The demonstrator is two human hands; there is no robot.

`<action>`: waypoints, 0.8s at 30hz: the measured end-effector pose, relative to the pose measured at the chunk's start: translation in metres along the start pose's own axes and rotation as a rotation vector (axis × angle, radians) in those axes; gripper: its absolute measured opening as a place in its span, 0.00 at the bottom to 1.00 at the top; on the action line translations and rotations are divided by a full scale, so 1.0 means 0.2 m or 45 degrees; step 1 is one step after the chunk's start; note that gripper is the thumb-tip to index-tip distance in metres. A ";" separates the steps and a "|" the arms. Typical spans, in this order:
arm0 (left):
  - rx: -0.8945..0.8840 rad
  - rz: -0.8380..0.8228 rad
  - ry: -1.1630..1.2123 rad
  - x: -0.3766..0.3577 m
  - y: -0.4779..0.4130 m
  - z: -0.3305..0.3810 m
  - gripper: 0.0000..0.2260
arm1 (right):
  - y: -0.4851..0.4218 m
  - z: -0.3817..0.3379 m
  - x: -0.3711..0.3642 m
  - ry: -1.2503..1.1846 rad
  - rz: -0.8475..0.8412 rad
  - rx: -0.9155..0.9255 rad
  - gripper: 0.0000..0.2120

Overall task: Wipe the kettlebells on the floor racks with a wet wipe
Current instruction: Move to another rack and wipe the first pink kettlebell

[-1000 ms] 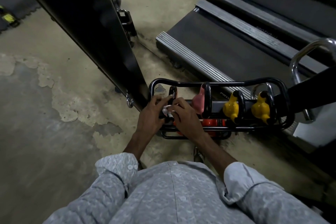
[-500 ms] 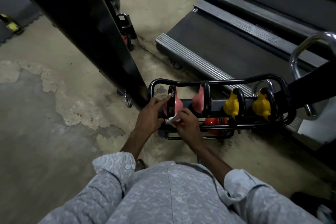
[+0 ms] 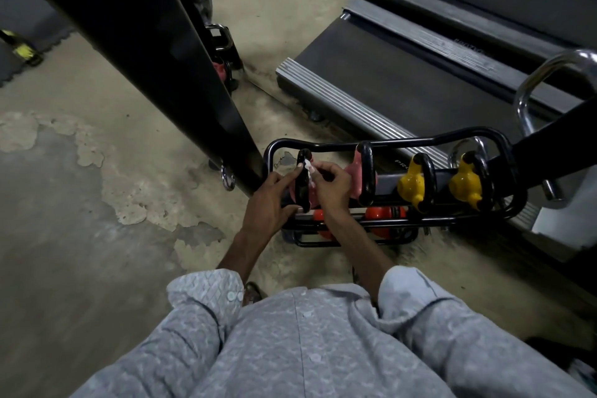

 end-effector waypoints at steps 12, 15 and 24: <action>0.033 -0.014 -0.011 -0.01 0.02 0.01 0.43 | -0.19 -0.06 -0.12 -0.170 0.217 -0.530 0.09; 0.044 -0.020 0.000 -0.03 0.03 0.01 0.43 | -0.15 -0.05 -0.09 -0.181 0.088 -0.736 0.07; 0.054 -0.010 -0.020 -0.03 0.03 0.01 0.44 | -0.09 -0.08 -0.10 -0.077 0.053 -0.791 0.09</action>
Point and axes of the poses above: each hand's wrist, its own y-axis away from the middle knuckle, its own x-axis out of the back of the hand, z = x × y, the point moved 3 cm from there along -y, towards the middle knuckle, and after that the axes turned 15 degrees about -y, right-handed, at the moved point
